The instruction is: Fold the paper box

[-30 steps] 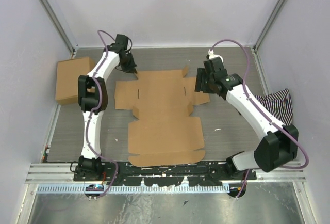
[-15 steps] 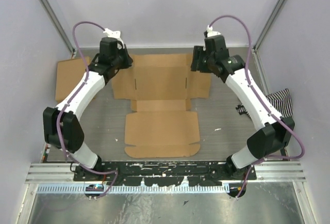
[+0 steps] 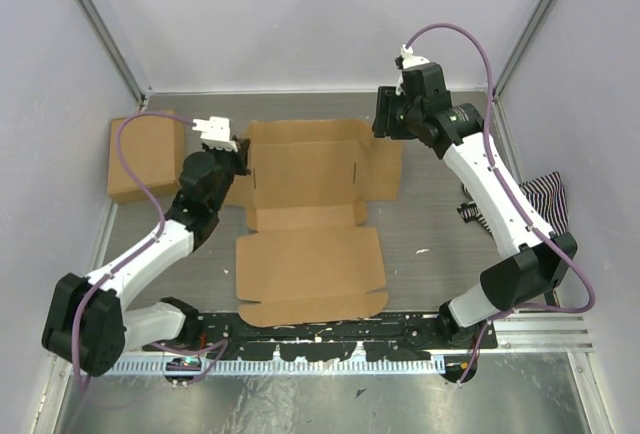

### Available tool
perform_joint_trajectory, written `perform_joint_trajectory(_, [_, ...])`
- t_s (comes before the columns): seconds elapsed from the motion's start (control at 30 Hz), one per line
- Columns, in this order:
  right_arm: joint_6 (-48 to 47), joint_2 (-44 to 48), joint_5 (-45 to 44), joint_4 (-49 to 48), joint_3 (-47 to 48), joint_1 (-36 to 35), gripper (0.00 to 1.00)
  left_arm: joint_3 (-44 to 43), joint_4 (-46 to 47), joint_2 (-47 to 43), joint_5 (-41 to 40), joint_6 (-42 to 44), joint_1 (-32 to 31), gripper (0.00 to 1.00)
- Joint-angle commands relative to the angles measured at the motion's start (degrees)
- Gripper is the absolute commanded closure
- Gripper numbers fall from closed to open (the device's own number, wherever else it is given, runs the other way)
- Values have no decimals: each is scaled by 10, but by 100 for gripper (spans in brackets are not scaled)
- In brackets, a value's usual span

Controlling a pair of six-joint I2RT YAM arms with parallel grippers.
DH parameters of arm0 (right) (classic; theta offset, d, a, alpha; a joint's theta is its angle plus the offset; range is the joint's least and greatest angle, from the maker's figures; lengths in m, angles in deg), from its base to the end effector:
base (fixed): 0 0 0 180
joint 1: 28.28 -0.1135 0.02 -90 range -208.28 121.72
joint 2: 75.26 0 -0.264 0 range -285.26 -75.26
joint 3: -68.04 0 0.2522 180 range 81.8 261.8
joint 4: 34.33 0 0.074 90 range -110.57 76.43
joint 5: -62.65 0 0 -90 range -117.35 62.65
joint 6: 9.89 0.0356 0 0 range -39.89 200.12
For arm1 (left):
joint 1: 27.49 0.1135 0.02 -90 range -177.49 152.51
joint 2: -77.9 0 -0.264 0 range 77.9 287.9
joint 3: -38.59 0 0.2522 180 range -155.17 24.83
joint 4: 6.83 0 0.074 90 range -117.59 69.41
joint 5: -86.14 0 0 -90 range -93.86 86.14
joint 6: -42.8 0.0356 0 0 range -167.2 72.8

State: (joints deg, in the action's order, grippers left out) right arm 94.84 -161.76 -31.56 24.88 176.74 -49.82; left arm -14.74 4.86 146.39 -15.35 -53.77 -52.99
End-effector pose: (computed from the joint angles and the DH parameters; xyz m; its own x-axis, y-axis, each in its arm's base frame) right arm 0.3031 0.1168 0.4064 -0.6208 0.0276 -0.7835 -0.1590 0.9742 0.1603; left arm 0.2515 -0.1121 0.2866 -0.0820 -0.0851 -0.9930 0.2346 0.9667 -0.1022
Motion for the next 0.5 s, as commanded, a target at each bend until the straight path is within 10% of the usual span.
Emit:
perform_joint_trajectory(0.0, [-14, 17, 32, -2, 20, 2, 42, 14, 153, -48, 8, 33, -1, 100])
perform_joint_trajectory(0.47, [-33, -15, 50, 17, 45, 2, 50, 75, 275, -56, 83, 78, -13, 100])
